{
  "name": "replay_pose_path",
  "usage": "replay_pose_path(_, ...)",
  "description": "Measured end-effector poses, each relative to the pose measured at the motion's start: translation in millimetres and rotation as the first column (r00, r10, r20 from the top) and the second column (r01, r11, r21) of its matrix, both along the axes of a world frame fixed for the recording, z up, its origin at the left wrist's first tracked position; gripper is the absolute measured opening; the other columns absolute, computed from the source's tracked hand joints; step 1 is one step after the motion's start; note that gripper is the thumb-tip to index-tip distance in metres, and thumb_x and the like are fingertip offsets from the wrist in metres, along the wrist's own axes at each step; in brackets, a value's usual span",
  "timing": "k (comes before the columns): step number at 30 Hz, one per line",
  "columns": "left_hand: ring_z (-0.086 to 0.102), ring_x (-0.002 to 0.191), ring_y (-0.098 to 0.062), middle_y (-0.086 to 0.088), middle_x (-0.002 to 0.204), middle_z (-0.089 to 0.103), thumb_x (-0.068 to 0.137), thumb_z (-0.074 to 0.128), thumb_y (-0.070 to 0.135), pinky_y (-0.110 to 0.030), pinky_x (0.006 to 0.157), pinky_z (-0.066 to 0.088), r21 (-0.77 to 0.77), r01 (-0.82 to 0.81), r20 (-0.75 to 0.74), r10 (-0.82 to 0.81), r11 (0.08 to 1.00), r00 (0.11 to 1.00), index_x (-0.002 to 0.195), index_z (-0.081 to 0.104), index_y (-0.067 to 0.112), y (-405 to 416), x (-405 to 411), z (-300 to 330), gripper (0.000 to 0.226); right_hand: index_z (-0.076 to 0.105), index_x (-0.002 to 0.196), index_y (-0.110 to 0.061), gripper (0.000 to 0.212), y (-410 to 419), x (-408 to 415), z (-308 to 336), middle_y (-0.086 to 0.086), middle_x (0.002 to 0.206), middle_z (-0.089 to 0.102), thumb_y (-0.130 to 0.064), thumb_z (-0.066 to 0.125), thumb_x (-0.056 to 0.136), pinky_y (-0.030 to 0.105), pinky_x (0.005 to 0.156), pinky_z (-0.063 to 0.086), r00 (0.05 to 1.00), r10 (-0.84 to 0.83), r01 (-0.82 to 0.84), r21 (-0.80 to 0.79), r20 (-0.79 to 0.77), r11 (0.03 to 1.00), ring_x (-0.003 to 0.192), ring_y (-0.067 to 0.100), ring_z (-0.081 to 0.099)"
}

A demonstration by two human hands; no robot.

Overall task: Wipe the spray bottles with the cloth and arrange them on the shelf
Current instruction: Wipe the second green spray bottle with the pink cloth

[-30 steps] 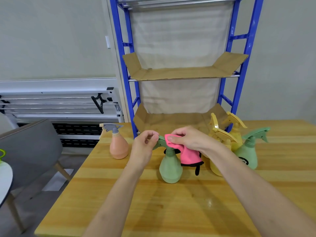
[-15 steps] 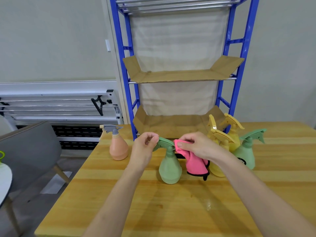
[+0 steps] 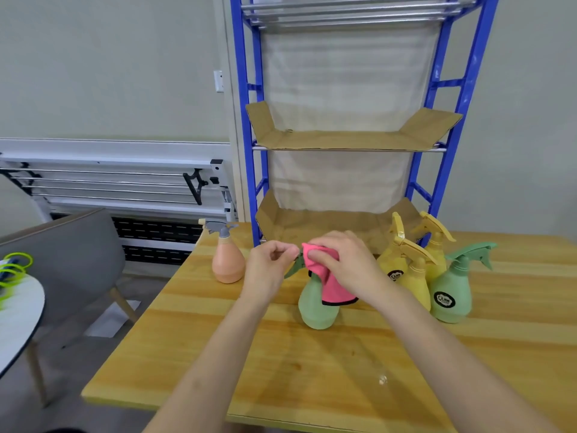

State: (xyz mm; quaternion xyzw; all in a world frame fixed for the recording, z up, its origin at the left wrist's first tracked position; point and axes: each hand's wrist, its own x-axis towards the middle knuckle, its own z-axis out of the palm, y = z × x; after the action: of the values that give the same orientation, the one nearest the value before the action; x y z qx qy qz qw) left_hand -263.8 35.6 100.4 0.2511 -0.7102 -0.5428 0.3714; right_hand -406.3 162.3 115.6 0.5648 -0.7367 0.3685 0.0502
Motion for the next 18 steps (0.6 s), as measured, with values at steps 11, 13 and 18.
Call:
replay_pose_path(11,0.071,0.088,-0.008,0.007,0.089,0.077,0.094,0.073,0.023,-0.025,0.082,0.056,-0.064,-0.001,0.010,0.002,0.998,1.000,0.090,0.074,0.018,6,-4,-2,0.007,0.066,0.109,-0.029,0.018,-3,-5,-19,-0.014,0.099,0.064,-0.043,0.066,0.098,0.035,0.087,0.045,0.997,0.016,-0.015,0.008,-0.078,1.000,0.096,0.014,0.055)
replay_pose_path(13,0.071,0.089,-0.010,0.005,0.090,0.077,0.095,0.072,0.023,-0.026,0.082,0.057,-0.067,0.014,0.020,-0.012,0.998,1.000,0.091,0.073,0.016,6,-4,-1,0.008,0.062,0.104,-0.032,0.020,-5,-1,-21,-0.015,0.097,0.063,-0.051,0.062,0.097,0.036,0.084,0.047,0.995,-0.015,0.016,0.013,-0.100,1.000,0.094,0.014,0.054)
replay_pose_path(18,0.069,0.090,-0.016,0.003,0.090,0.075,0.095,0.069,0.024,-0.028,0.080,0.055,-0.113,0.027,0.064,-0.020,0.993,0.998,0.092,0.070,0.016,5,-1,2,0.009,0.064,0.108,-0.027,0.012,-7,-2,-23,-0.010,0.099,0.065,-0.035,0.064,0.100,0.037,0.085,0.048,0.997,0.019,-0.018,0.010,-0.077,1.000,0.094,0.016,0.058)
